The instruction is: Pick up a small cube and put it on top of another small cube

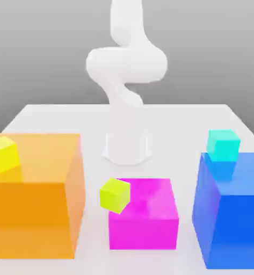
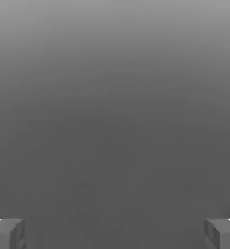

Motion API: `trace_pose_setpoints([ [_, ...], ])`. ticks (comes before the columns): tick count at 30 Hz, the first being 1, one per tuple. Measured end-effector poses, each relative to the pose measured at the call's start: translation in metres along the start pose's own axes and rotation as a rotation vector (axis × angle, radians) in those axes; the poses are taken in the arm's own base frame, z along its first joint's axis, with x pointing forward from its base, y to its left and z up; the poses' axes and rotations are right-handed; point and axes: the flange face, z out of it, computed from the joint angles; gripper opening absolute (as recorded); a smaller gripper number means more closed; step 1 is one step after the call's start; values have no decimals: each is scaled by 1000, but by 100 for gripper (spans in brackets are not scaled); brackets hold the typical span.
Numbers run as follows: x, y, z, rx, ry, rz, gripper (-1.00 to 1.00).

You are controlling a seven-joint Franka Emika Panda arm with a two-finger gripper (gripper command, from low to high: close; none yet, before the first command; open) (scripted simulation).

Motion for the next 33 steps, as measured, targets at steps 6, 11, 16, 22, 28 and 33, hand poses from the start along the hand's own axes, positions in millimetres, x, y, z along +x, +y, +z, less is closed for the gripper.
trace_pose_setpoints([
  [6,-79,-48,102,-69,-258,4,0],
  [11,-178,-73,172,-176,-439,-9,0],
  [16,-293,-77,224,-323,-575,-39,0],
  [22,-449,-45,257,-532,-672,-118,0],
  [28,-483,28,282,-618,-553,11,0],
  [33,-493,87,285,-629,-458,137,0],
])
